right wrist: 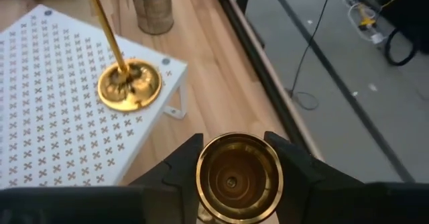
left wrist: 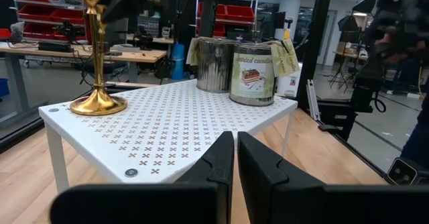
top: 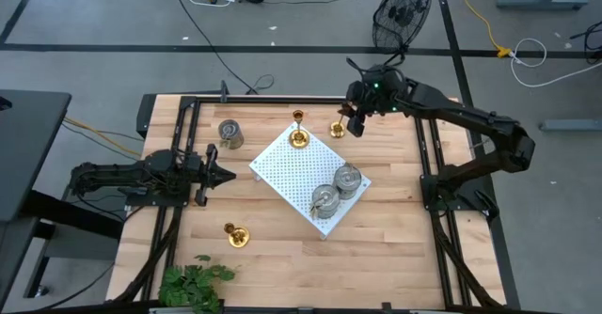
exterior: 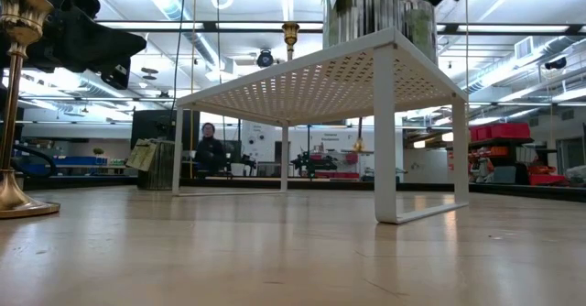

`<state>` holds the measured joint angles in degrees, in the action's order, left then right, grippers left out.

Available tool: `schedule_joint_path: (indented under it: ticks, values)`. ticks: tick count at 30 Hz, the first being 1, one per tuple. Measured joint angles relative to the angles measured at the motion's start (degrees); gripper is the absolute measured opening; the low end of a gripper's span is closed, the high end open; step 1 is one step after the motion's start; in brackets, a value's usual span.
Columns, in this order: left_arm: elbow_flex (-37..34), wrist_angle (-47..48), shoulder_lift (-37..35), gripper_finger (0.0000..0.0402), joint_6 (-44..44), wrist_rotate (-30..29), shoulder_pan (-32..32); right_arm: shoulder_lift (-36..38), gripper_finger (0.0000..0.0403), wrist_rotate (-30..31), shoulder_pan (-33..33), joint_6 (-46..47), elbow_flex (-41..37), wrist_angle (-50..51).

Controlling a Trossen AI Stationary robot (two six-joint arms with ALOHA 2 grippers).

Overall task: Pick & Place candle stick holders
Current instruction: Put the top right gold candle holder on the shelf align with the other gold metal candle holder

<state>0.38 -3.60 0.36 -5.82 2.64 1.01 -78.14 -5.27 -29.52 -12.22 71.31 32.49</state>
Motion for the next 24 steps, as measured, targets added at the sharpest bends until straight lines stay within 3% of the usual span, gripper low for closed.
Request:
schedule_joint_path:
  ticks: [16, 24]
  values:
    - [0.02, -0.02, -0.02, 0.0025, 0.00, -0.01, -0.02, 0.04, 0.0137, 4.00, 0.00, -3.31, 16.02, 14.60]
    - [0.01, 0.00, -0.02, 0.0025, 0.01, -0.01, -0.02, 0.04, 0.0137, 4.41, 0.40, -3.33, 18.41, 17.00]
